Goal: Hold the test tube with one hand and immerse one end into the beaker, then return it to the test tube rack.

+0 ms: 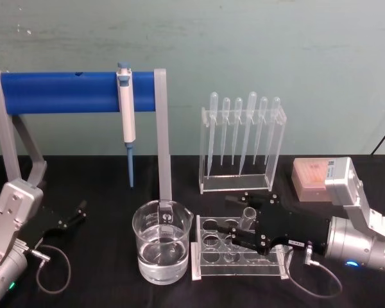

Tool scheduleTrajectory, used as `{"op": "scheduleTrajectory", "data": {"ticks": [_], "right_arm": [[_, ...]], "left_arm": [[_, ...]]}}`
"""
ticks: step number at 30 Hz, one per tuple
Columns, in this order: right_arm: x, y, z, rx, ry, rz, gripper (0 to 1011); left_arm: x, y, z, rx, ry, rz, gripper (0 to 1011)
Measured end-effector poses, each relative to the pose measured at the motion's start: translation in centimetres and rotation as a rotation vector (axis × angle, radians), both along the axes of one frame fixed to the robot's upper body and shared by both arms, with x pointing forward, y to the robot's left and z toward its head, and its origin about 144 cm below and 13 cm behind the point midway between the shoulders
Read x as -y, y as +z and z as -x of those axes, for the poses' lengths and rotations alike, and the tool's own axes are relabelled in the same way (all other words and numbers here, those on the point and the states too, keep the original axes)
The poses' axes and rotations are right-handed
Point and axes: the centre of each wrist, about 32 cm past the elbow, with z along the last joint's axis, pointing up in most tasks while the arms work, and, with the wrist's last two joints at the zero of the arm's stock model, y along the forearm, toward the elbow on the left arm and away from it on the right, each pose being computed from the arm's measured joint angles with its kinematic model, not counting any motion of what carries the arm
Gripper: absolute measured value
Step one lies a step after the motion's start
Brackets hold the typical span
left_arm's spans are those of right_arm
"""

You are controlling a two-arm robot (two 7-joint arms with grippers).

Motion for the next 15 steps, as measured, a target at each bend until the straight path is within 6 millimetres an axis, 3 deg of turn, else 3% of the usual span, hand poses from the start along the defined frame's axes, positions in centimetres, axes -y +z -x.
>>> {"op": "scheduleTrajectory", "data": {"ticks": [3,15], "right_arm": [[0.0,0.0,0.0,0.000,0.000,0.000,628],[-0.4,1.6,0.5,0.066,-0.007,0.000,954]], "left_arm": [[0.0,0.0,0.0,0.000,0.000,0.000,1000],[0.0,0.0,0.0,0.000,0.000,0.000,1000]]}}
